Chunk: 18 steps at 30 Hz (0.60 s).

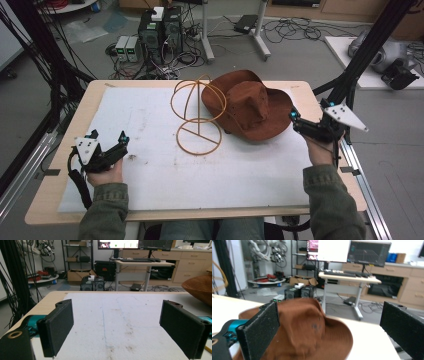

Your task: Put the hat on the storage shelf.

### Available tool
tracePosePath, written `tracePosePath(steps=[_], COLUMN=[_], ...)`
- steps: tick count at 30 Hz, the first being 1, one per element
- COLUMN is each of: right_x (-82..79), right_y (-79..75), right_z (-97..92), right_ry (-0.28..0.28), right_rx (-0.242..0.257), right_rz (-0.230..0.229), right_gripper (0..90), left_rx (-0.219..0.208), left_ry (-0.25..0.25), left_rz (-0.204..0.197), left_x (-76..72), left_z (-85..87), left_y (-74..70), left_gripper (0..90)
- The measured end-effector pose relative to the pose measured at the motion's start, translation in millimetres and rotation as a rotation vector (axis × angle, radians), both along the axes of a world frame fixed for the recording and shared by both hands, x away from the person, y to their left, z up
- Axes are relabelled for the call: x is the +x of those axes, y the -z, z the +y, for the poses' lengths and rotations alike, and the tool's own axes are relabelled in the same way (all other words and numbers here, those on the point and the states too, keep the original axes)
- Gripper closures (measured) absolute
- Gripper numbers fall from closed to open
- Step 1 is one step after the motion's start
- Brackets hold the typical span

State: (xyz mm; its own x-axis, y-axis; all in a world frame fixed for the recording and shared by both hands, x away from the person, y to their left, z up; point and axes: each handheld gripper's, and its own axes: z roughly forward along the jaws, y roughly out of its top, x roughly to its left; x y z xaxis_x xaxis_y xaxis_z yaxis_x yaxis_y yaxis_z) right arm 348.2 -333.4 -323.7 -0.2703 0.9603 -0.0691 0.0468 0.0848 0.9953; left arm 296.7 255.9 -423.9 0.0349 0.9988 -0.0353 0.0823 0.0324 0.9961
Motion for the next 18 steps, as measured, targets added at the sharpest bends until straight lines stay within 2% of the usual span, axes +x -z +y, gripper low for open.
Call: tracePosePath(steps=[4, 5, 6, 7, 9, 11, 14, 15, 18], right_x=[18.6, 18.6, 23.6, 34.6, 46.1, 59.0, 79.0, 79.0, 97.7], right_y=[-35.1, -35.1, -41.8, -52.7, -60.0, -62.8, -60.0, -60.0, -49.9], right_z=[7.1, 7.1, 8.6, 13.5, 20.3, 28.5, 39.7, 39.7, 48.9], right_ry=[-0.037, -0.037, -0.047, -0.057, -0.076, -0.103, -0.135, -0.135, -0.167], right_rx=[-0.025, -0.025, -0.032, -0.053, -0.078, -0.094, -0.117, -0.117, -0.103], right_rz=[-0.027, -0.027, -0.035, -0.043, -0.025, -0.013, 0.040, 0.040, 0.119], right_gripper=[2.1, 2.1, 2.1, 2.1, 2.1, 2.1, 2.1, 2.1, 2.1], left_rx=[-0.001, -0.001, 0.002, 0.003, 0.012, 0.014, 0.015, 0.013, 0.004], left_ry=[0.000, 0.000, 0.002, 0.003, 0.010, 0.015, 0.018, 0.017, 0.031], left_rz=[0.003, 0.003, 0.005, 0.006, 0.009, 0.008, 0.010, 0.011, 0.024], left_x=[0.4, 0.4, 0.4, 0.6, 0.8, 1.2, 1.9, 2.2, 4.3], left_z=[0.9, 0.9, 0.9, 0.4, -0.7, -1.8, -1.8, -1.5, -0.7], left_y=[0.3, 0.3, 0.3, 0.4, 0.5, 0.3, 0.9, 1.4, 2.6], left_gripper=[12.4, 12.4, 12.4, 12.4, 12.4, 12.4, 12.4, 12.4, 12.3])
